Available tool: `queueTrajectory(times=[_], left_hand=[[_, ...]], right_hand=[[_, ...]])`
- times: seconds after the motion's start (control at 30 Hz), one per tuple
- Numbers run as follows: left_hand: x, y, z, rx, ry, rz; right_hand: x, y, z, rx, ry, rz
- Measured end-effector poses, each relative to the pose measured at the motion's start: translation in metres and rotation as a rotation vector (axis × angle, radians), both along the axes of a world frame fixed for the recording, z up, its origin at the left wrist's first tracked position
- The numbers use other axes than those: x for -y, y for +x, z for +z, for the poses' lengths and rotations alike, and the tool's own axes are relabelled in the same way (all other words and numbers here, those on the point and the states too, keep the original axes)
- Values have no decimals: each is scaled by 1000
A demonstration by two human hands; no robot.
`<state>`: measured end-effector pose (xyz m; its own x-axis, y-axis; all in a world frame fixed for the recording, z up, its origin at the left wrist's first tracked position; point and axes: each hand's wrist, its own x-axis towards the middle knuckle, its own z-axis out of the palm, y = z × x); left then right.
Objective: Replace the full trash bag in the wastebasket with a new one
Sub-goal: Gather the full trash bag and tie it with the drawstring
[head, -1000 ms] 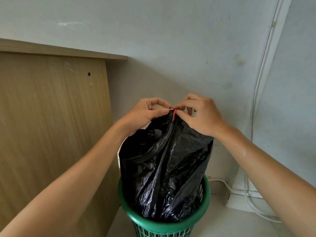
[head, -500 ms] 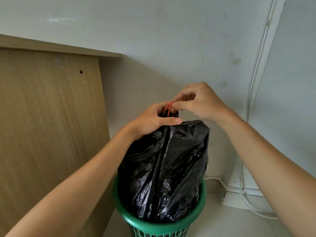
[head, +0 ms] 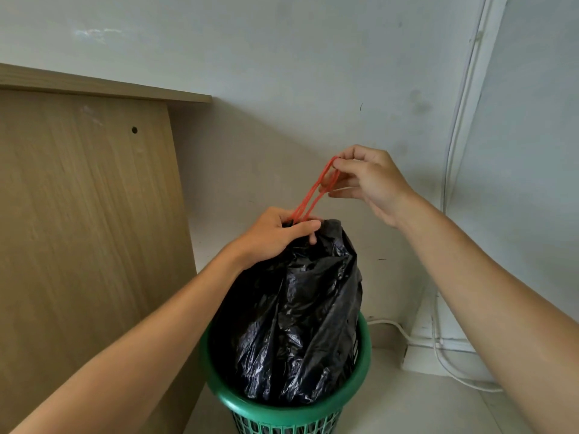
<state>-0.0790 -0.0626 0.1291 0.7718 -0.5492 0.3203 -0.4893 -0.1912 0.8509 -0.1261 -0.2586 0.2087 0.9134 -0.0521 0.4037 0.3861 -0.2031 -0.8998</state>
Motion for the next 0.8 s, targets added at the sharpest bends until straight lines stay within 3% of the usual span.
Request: queueTrajectory(times=[0.23,0.47,0.63,0.8], left_hand=[[18,-3,-3,-37,16,-93],[15,-3,-21,-44,154,-98],[6,-3,-37,-57,147,-97],[1,-4,-42,-108,129,-21]], right_hand=[[-8,-1,25,59,-134,-111],[-16,-1,37,143,89,-219],[-11,-8,55,251,299,-255],[-14,-8,57,263,298,-238]])
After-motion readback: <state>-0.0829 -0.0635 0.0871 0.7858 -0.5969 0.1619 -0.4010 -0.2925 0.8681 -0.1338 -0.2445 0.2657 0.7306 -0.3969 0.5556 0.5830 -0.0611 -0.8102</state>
